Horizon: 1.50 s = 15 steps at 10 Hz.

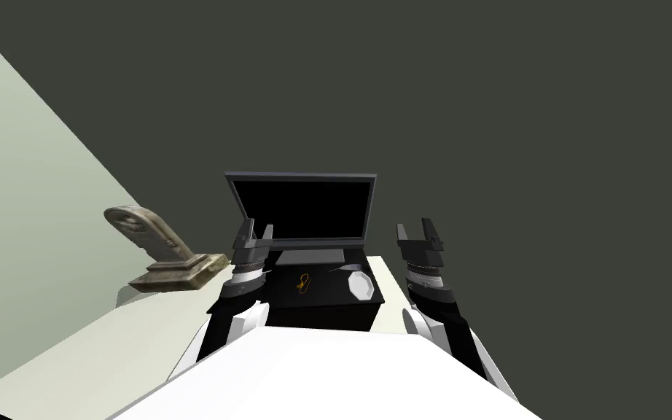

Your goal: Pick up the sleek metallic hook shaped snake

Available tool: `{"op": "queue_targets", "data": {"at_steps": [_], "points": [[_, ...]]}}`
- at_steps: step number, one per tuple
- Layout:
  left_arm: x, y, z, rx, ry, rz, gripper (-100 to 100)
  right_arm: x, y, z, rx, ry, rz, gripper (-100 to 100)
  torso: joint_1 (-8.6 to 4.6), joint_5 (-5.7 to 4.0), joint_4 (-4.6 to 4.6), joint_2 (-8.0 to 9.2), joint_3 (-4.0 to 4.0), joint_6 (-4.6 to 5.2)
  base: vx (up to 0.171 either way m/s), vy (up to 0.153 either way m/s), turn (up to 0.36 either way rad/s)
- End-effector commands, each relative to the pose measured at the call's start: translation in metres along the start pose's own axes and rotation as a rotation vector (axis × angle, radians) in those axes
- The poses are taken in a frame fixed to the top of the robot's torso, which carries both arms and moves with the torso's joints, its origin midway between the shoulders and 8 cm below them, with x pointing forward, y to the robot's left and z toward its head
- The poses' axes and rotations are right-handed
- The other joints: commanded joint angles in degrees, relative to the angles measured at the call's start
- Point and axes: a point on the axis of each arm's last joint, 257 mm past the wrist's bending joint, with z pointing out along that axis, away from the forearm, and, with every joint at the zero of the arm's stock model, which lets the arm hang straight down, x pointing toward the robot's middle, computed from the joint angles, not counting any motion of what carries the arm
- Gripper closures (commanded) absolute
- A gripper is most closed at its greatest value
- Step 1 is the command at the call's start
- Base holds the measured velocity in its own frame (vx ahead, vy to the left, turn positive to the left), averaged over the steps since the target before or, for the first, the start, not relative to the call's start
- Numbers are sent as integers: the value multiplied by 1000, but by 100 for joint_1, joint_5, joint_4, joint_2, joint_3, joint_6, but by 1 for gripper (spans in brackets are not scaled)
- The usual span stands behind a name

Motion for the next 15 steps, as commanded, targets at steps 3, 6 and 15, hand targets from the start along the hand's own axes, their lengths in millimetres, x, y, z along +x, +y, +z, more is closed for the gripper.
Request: {"op": "queue_targets", "data": {"at_steps": [3,6,15], "points": [[20,14,-9,-36,88,-15,-100,0,0,0,0,0,0,0,13,3,4,19,11,0,-57,28,-22],[39,39,-26,-97,170,-45,-100,0,0,0,0,0,0,0,15,3,7,32,19,1,-87,34,-91],[72,114,-93,-293,336,-116,-100,0,0,0,0,0,0,0,10,2,4,15,9,3,-55,21,-123]]}}
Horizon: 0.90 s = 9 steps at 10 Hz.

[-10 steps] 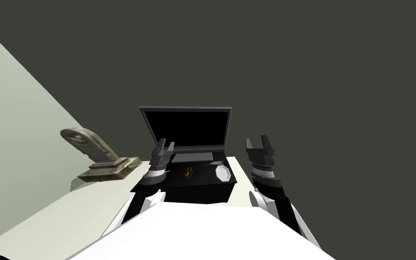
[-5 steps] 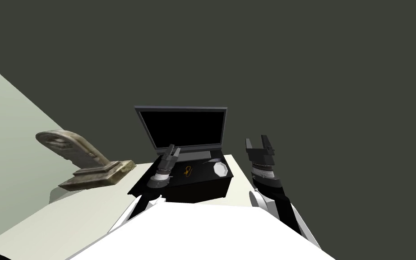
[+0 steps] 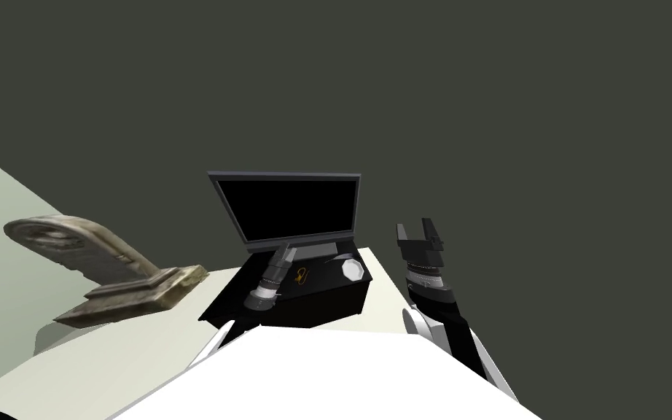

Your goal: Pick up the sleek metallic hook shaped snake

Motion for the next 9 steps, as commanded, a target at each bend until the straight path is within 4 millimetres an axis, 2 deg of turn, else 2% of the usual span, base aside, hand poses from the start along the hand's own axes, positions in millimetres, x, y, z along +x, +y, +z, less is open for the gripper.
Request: {"op": "queue_targets", "data": {"at_steps": [1,4,5,8,9], "points": [[9,22,-12,-51,41,-20,-100,0,0,0,0,0,0,0,0,0,0,0,0,0,-33,16,-169],[16,53,-29,-123,74,-39,-100,0,0,0,0,0,0,0,-1,0,-1,-1,-1,3,-29,13,-157],[24,70,-41,-166,111,-56,-100,0,0,0,0,0,0,0,1,0,-1,-4,-2,0,-25,13,-226],[30,103,-66,-250,144,-71,-100,0,0,0,0,0,0,0,3,0,-1,-6,-3,3,-21,16,-180],[39,112,-76,-278,185,-88,-100,0,0,0,0,0,0,0,3,0,-1,-6,-4,-2,-21,12,-251]]}}
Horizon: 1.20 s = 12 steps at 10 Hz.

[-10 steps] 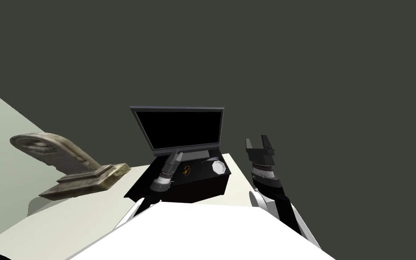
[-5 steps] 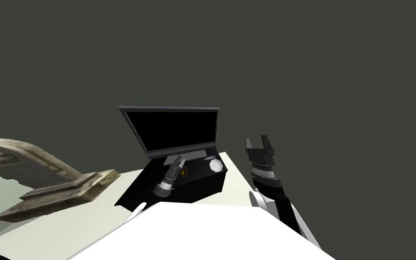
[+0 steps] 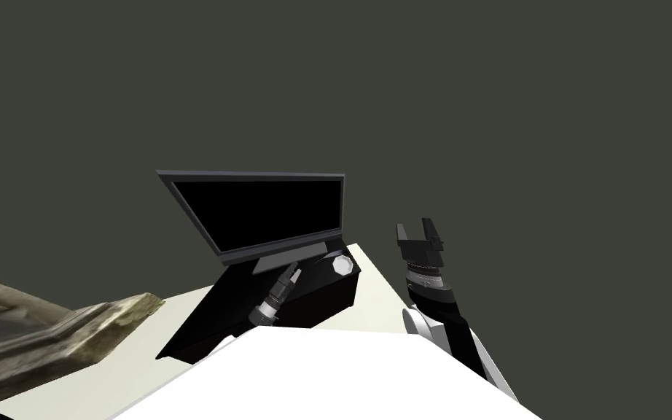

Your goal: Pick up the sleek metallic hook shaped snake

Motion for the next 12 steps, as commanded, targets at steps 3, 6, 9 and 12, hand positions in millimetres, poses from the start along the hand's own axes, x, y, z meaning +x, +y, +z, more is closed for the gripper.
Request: {"op": "queue_targets", "data": {"at_steps": [3,6,9,12], "points": [[10,41,-25,-99,54,-23,-100,0,0,0,0,0,0,0,-2,0,-1,-4,-2,-6,-13,8,-136],[16,69,-43,-171,90,-36,-100,0,0,0,0,0,0,0,-2,0,-1,-6,-3,-6,-10,9,-163],[20,101,-68,-257,122,-46,-100,0,0,0,0,0,0,0,0,0,-1,-7,-3,-7,-9,12,-122],[21,135,-99,-358,151,-53,-100,0,0,0,0,0,0,0,4,0,-1,-7,-4,0,-7,19,-235]]}}
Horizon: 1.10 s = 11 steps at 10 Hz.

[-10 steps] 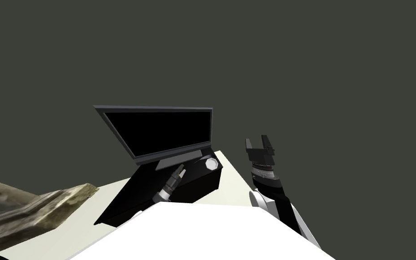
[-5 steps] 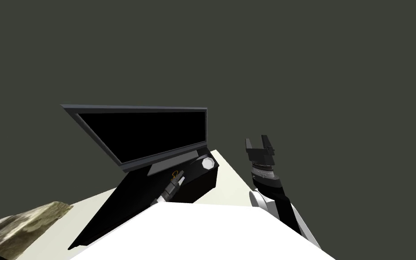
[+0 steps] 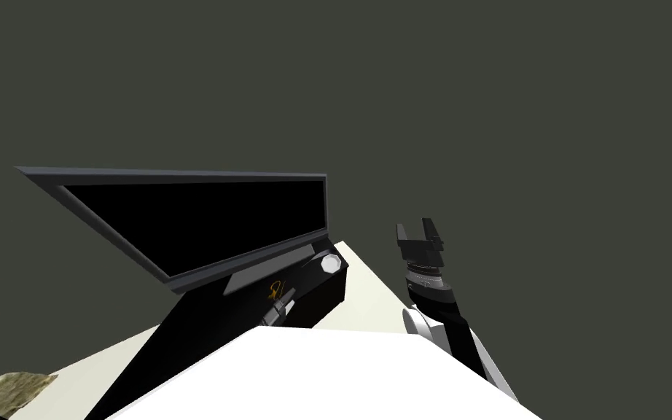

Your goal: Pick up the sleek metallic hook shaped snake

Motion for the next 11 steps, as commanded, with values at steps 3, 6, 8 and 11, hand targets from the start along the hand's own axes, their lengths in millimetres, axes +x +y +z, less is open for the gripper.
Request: {"op": "queue_targets", "data": {"at_steps": [3,6,8,11], "points": [[2,49,-28,-122,27,-9,-100,0,0,0,0,0,0,0,-5,-1,0,-2,-1,7,-3,12,-149],[4,102,-69,-271,79,-16,-100,0,0,0,0,0,0,0,3,0,0,-2,-1,0,-1,24,-268],[-2,138,-103,-380,90,-17,-100,0,0,0,0,0,0,0,7,0,-1,-6,-3,4,6,35,-288],[-9,176,-151,-517,120,-19,-100,0,0,0,0,0,0,0,6,0,-1,-8,-4,3,7,31,-305]]}}
